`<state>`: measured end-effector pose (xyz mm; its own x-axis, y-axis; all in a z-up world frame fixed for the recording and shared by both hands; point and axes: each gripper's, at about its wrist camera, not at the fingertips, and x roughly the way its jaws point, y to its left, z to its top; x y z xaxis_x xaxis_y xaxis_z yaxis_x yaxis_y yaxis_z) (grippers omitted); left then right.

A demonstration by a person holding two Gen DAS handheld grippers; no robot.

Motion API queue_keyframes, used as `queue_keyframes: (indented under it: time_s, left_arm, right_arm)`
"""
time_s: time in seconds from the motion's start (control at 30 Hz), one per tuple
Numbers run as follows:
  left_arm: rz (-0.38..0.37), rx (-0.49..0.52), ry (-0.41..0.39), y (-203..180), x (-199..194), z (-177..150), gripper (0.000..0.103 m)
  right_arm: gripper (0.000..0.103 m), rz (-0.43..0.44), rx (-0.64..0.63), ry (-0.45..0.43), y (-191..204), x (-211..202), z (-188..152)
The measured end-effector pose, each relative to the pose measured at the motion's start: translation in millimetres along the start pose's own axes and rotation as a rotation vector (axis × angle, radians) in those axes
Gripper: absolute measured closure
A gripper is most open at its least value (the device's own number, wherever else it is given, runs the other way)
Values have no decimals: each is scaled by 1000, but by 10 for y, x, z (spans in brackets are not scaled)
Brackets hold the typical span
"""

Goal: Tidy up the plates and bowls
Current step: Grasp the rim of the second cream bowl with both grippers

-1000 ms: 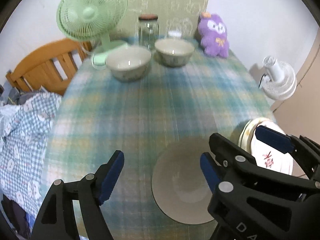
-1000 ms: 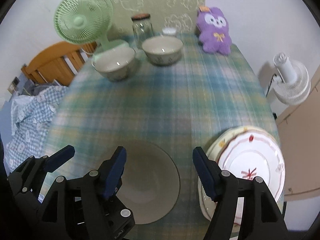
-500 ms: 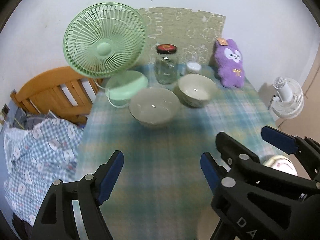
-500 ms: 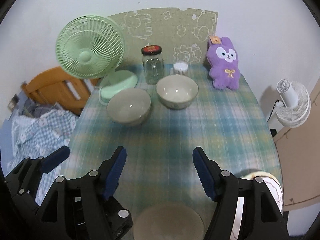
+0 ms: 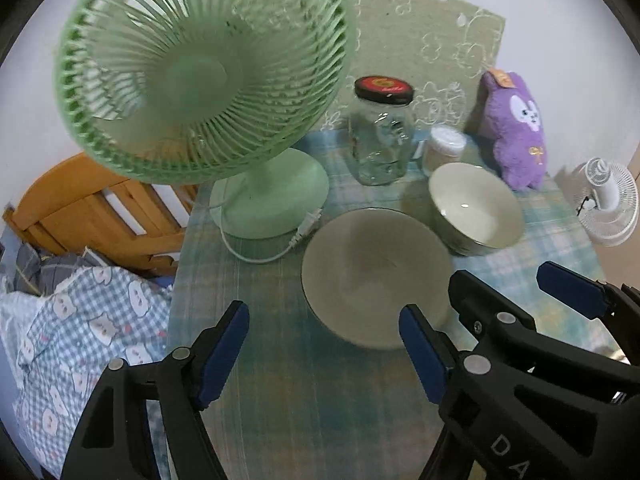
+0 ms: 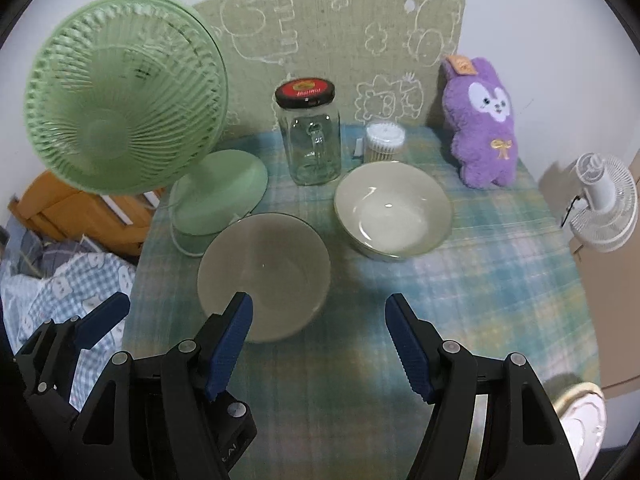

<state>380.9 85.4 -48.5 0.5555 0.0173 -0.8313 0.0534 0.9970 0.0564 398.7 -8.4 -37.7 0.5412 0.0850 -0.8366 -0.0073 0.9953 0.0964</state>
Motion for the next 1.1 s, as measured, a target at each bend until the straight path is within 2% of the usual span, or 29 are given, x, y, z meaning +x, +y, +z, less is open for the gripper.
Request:
queue_keyframes:
  time_s: [0.03, 0.2, 0.27, 0.4, 0.5, 0.57, 0.6, 0.67, 0.7, 1.1]
  left_arm:
    - [-1, 5, 2, 15, 87, 24, 30]
    - [-17, 7, 23, 89, 394, 99, 31]
    - [-19, 4, 30, 101, 502, 111, 32]
    - [-38, 11, 48, 103, 705, 131, 38]
    - [-70, 19, 72, 85, 799, 154, 53]
    - [-73, 20, 87, 77, 860, 153, 57]
    - [-76, 18, 93, 76, 883, 148, 63]
    - [-87, 1, 110, 87, 921, 130, 69]
    - [-96, -7, 120, 89, 929, 127, 72]
    - [-85, -15, 113, 55, 746, 92, 72]
  right_arm:
    - [31, -4, 2, 5, 14, 47, 10]
    - [32, -19, 16, 30, 60, 390, 96]
    - [39, -24, 15, 40, 77, 490, 118]
    - [43, -41, 24, 61, 68, 681, 158]
    - [50, -42, 39, 81, 34, 814, 173]
    - [57, -43, 38, 92, 40, 872, 166]
    - [58, -41, 38, 96, 44, 895, 160]
    - [65, -16, 46, 113, 39, 957, 148]
    - [65, -8, 55, 118, 27, 971, 143]
    - [65, 9, 67, 121, 3, 803, 77]
